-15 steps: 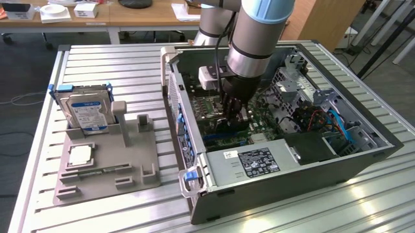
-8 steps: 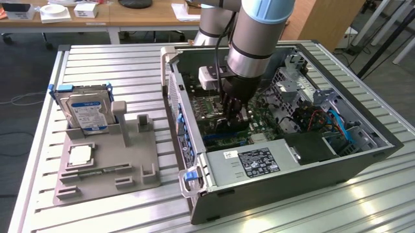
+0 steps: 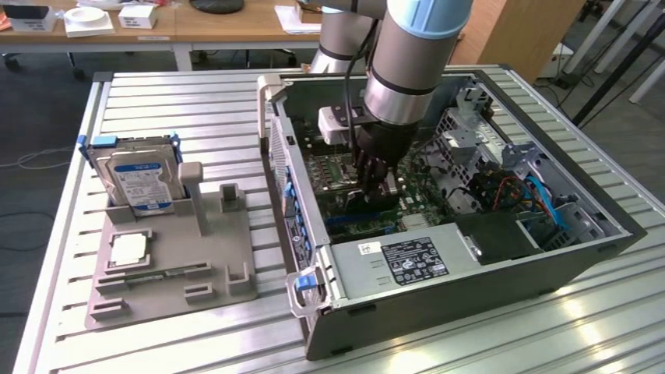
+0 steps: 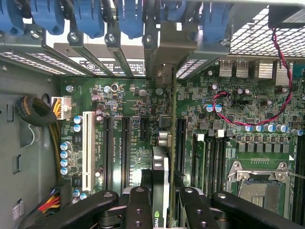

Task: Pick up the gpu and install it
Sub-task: 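Insert the gpu into the slot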

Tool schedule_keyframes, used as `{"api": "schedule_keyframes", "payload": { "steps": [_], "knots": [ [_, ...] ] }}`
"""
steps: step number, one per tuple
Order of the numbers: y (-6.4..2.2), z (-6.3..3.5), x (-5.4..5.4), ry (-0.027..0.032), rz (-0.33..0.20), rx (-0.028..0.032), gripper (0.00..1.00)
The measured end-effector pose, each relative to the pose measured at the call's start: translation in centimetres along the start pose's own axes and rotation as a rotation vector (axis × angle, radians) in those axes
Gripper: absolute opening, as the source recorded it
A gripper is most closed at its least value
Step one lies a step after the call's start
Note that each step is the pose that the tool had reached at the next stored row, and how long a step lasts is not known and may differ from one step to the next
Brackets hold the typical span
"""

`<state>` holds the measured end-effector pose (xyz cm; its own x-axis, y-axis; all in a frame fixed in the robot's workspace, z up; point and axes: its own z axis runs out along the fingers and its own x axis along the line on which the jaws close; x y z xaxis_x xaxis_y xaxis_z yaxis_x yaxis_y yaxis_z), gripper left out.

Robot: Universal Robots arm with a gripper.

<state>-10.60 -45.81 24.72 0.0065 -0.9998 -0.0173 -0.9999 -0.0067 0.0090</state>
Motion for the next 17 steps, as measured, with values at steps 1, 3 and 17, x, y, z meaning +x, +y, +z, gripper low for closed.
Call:
{"api": "schedule_keyframes", "payload": {
  "steps": [1,3,17],
  "knots": [
    [0.00,0.00,0.00,0.0000,0.000,0.0000,0.27],
    [0.00,0.00,0.00,0.0000,0.000,0.0000,0.27],
    [0.00,0.09,0.10,0.0013,0.000,0.0000,0.27]
  ]
}}
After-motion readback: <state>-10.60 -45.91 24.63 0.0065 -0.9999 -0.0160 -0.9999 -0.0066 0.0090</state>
